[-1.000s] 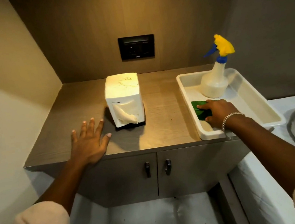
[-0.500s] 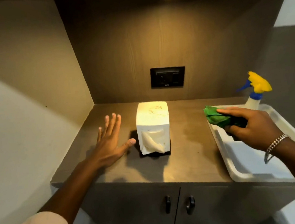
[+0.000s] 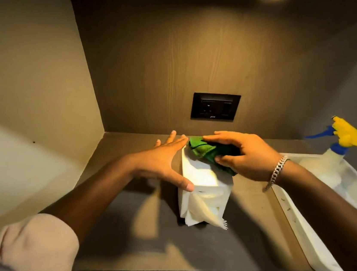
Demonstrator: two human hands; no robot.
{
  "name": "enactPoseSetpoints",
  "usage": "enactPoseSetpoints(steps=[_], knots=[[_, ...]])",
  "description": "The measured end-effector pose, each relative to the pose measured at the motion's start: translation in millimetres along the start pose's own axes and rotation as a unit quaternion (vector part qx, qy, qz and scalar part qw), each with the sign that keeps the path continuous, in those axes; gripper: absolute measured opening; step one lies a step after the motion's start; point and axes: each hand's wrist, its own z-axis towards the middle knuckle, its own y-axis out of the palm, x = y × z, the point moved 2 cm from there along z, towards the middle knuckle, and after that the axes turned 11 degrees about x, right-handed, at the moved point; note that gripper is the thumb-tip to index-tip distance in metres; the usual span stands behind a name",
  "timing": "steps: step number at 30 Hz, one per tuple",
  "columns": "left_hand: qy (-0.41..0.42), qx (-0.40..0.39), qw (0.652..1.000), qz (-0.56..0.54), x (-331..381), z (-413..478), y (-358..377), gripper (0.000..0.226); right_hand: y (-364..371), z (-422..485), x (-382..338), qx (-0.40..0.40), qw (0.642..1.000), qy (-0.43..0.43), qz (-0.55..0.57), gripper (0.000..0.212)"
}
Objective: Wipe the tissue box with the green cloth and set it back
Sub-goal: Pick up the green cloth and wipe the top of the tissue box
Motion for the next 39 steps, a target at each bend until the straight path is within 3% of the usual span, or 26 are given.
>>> enactPoseSetpoints(steps=[4, 7, 10, 14, 17, 22, 28, 32, 36, 39], knots=[[0.034, 0.026, 0.999, -0.029, -7, 7, 5, 0.125, 22, -13, -9, 0.004, 0.984, -0.074, -0.161, 0.050], [0.021, 0.030, 0.998, -0.044, -7, 6, 6, 0.125, 16, -36, -3, 0.012, 0.985, -0.114, -0.132, 0.046], [0.007, 0.021, 0.999, -0.047, -6, 6, 4, 0.126, 0, -33, 9, 0.013, 0.991, -0.101, -0.091, 0.045], [-0.023, 0.016, 0.997, -0.077, -8, 5, 6, 0.128, 11, 3, -9, 0.015, 0.981, -0.074, -0.177, 0.044], [-0.043, 0.024, 0.991, -0.126, -16, 4, 11, 0.136, 26, 1, -22, 0.028, 0.963, -0.121, -0.237, 0.044], [-0.026, 0.040, 0.990, -0.135, -18, 8, 16, 0.131, 5, -47, 2, -0.003, 0.974, -0.166, -0.155, 0.047], [-0.021, 0.011, 0.997, -0.072, -7, 8, 6, 0.130, -20, -69, 44, 0.002, 0.986, -0.128, -0.105, 0.061], [0.008, -0.036, 0.997, 0.071, 4, 12, -5, 0.129, -12, -89, 78, 0.001, 0.987, -0.088, -0.132, 0.064], [0.018, -0.080, 0.978, 0.192, 47, 30, -6, 0.133, -4, -92, 90, 0.146, 0.986, 0.016, 0.077, 0.056], [0.023, -0.096, 0.970, 0.223, 78, 41, 3, 0.127, 18, -85, 90, 0.226, 0.916, 0.107, 0.314, 0.048]])
